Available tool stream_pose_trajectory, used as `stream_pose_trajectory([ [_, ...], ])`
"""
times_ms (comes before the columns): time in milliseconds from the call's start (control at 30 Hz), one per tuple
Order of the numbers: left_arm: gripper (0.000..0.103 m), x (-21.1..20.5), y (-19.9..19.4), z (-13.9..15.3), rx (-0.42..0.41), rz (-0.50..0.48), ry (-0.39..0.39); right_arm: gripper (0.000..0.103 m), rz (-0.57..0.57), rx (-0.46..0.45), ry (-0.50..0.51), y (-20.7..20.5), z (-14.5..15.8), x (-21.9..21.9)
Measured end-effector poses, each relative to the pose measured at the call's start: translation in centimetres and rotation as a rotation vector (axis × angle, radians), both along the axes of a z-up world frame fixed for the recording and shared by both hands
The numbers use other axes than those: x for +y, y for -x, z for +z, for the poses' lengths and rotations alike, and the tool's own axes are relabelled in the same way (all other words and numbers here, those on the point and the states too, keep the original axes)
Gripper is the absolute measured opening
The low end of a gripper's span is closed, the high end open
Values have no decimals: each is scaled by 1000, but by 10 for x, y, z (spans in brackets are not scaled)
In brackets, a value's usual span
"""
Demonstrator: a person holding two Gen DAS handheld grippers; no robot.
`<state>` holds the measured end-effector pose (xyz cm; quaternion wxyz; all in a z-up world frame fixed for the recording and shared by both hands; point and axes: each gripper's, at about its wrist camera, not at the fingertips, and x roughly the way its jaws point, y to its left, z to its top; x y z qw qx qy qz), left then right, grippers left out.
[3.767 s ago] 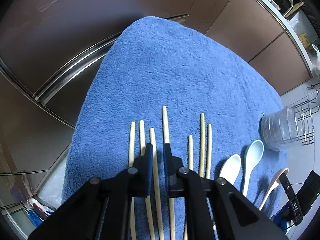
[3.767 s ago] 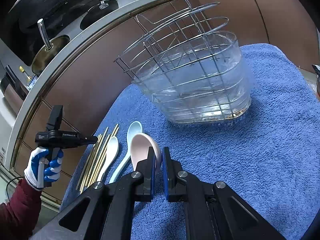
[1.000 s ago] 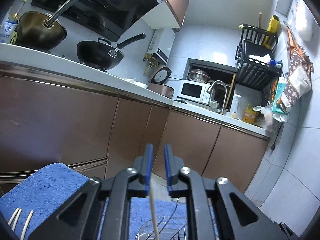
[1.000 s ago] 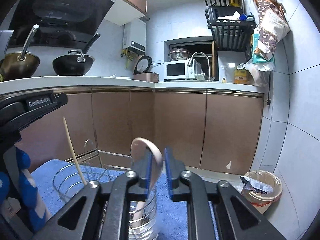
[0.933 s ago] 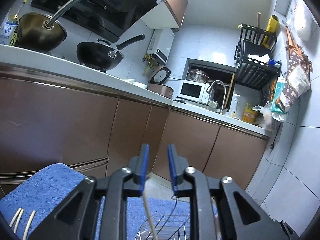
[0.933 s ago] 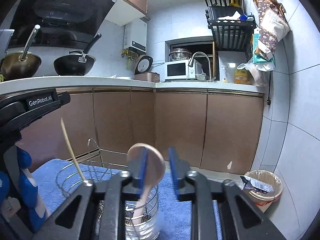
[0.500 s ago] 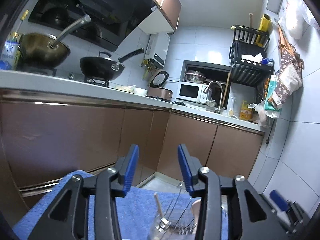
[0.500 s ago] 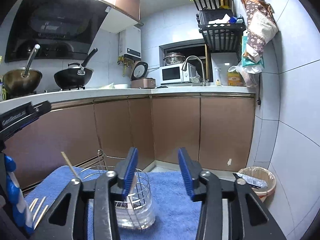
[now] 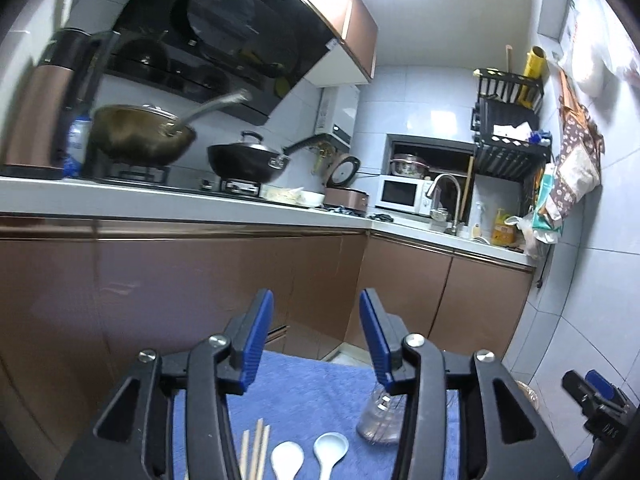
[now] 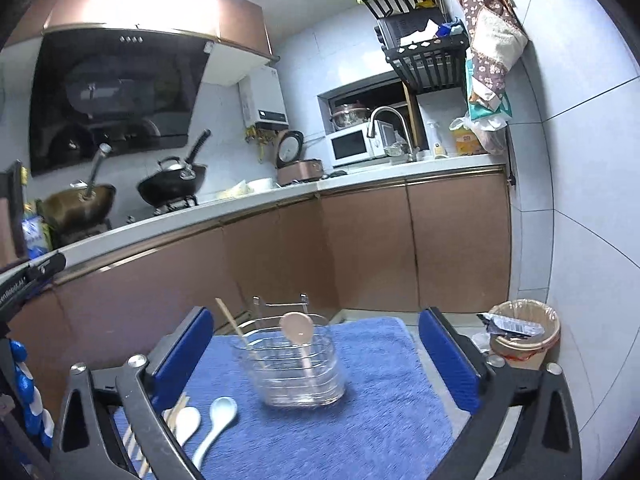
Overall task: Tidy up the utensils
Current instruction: 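Withdraw both tools from the wire holder back over the towel, then close the right tool on a white spoon while the left tool grasps another chopstick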
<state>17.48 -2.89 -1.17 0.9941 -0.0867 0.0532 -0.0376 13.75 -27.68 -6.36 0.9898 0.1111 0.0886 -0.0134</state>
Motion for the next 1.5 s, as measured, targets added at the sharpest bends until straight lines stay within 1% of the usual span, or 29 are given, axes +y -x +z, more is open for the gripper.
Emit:
stream_pose_trajectory([
  [200, 44, 33, 52, 9, -29, 38, 19, 103, 24, -56, 12, 41, 24, 13],
  [267, 51, 41, 67, 11, -27, 44, 13, 103, 28, -81, 21, 54, 31, 18],
  [400, 55, 56, 95, 16, -34, 53, 5, 103, 50, -110, 18, 77, 40, 27],
  [667, 55, 86, 128, 24, -41, 67, 38, 103, 96, -150, 3, 108, 54, 38],
  [767, 56, 96, 132, 24, -25, 74, 43, 103, 107, -138, -24, 113, 55, 38],
  [867, 56, 104, 131, 22, 14, 82, 36, 103, 129, -102, -52, 108, 54, 35],
  [933, 55, 108, 126, 19, 53, 82, 29, 103, 136, -77, -51, 103, 50, 36],
  [1100, 56, 117, 99, 1, 186, 35, 51, 103, 176, 2, -49, 81, 33, 44],
  [1233, 55, 119, 66, -23, 308, 0, 64, 103, 218, 81, -42, 53, 16, 49],
  [1267, 55, 120, 56, -30, 342, -11, 70, 100, 232, 106, -42, 44, 11, 51],
  [1300, 55, 120, 48, -37, 370, -20, 74, 95, 253, 138, -45, 33, 3, 53],
  [1333, 55, 119, 39, -44, 400, -29, 78, 92, 265, 157, -48, 27, -1, 55],
  [1367, 54, 119, 30, -51, 428, -39, 80, 86, 285, 186, -53, 17, -9, 57],
  [1400, 54, 119, 23, -57, 450, -47, 81, 77, 303, 215, -56, 7, -15, 60],
  [1500, 49, 118, -8, -77, 540, -79, 81, 62, 386, 316, -69, -31, -38, 75],
])
